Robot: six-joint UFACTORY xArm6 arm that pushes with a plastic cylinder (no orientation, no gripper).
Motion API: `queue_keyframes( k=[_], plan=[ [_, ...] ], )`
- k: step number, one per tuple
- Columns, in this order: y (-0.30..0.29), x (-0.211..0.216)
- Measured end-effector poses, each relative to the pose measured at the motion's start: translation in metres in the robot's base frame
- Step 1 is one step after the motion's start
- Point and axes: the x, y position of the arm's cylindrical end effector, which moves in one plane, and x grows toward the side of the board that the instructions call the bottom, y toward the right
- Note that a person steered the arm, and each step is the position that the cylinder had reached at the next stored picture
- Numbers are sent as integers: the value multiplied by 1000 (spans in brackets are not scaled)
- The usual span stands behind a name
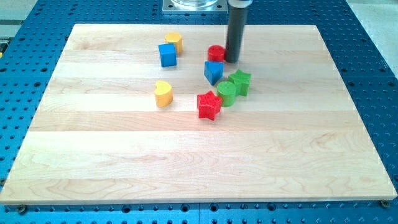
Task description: Push the blue cube into the red circle
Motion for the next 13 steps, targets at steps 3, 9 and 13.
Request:
queue_keyframes(
  k=[3,9,13],
  plan=[
    [-56,-29],
    [-136,-87],
    [-127,-28]
  ],
)
